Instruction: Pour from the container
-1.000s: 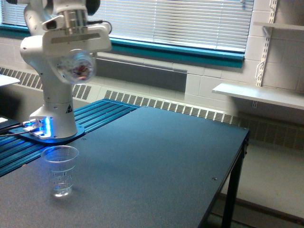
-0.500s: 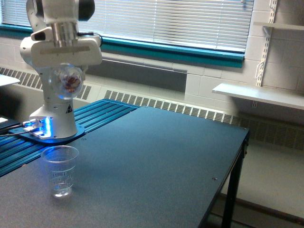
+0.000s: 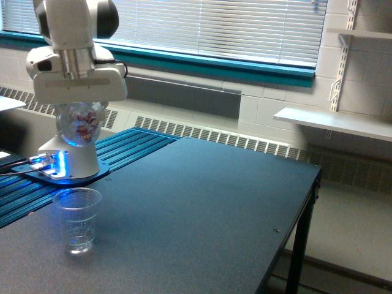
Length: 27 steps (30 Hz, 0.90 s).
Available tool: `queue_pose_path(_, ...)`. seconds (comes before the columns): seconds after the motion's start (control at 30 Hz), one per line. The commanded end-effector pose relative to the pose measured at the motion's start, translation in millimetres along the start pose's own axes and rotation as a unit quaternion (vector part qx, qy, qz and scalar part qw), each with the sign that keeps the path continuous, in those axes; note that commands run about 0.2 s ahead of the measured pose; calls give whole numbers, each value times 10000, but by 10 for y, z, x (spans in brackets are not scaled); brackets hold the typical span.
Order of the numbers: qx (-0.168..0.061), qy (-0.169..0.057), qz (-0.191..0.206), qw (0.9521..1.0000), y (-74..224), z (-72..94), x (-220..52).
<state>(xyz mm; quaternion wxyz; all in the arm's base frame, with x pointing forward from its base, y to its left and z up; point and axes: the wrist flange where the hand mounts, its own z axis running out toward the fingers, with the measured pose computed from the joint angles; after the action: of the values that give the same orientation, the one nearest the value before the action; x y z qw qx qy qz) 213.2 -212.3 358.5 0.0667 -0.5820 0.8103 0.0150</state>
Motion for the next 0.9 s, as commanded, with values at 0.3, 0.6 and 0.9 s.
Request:
queue_pose_path(0.3,-124,11,146,9998,-162,123,192)
queue_pose_path(0.6,-174,36,157,9997,-324,202,206)
queue_pose_path(0.9,-210,-143,163,9995,-429,318,188)
